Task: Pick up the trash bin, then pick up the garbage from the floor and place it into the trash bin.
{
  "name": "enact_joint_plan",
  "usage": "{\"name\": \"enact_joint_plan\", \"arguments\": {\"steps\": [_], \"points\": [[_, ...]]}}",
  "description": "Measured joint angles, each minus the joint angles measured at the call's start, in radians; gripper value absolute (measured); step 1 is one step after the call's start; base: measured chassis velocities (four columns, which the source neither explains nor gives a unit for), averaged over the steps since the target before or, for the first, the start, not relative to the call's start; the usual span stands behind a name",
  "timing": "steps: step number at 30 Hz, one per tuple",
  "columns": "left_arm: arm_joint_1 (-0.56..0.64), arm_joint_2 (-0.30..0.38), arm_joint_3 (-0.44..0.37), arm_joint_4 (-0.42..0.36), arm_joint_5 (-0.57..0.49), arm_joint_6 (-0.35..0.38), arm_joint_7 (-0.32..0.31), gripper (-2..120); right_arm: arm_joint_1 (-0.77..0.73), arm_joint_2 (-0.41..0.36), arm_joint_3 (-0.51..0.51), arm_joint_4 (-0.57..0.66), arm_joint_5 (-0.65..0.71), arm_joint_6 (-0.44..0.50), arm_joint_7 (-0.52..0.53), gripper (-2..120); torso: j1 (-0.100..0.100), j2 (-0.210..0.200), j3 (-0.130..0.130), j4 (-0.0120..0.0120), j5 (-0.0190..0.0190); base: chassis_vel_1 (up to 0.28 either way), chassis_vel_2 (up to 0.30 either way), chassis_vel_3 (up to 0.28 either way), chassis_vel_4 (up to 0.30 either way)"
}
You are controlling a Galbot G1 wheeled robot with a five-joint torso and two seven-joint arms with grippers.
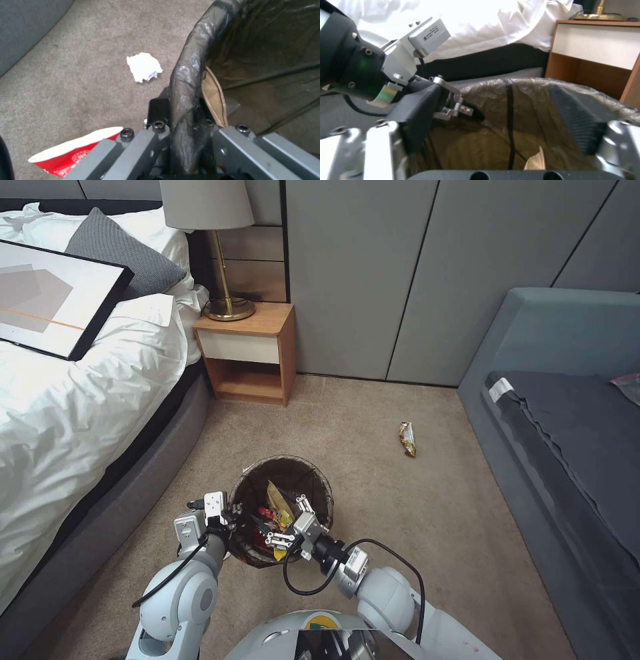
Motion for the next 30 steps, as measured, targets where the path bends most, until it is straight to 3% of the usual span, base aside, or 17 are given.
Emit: {"name": "enact_joint_plan", "arguments": {"steps": [6,10,23,30], "points": [[0.0,0.0,0.0,0.004,0.0,0.003,-0.001,3,-0.003,0.03,0.038,0.031,-0.004,0.013,0.008,99,0.0,0.0,0.0,0.0001,0.0,0.0,0.0,0.0,0.0],[-0.001,0.001,0.001,0.013,-0.007,0.007,-0.004,3,-0.043,0.084,0.156,0.101,-0.011,0.03,0.068,100,0.0,0.0,0.0,0.0001,0.0,0.0,0.0,0.0,0.0],[-0.005,0.009,0.002,0.019,-0.013,0.009,-0.005,3,-0.126,0.116,0.302,0.155,-0.039,0.041,0.17,100,0.0,0.0,0.0,-0.0002,0.0001,0.0,0.0,0.0,0.0],[-0.006,0.011,0.002,0.019,-0.014,0.009,-0.005,3,-0.14,0.121,0.326,0.157,-0.047,0.049,0.179,100,0.0,0.0,0.0,-0.0002,0.0,0.0,0.0,0.0,0.0]]}}
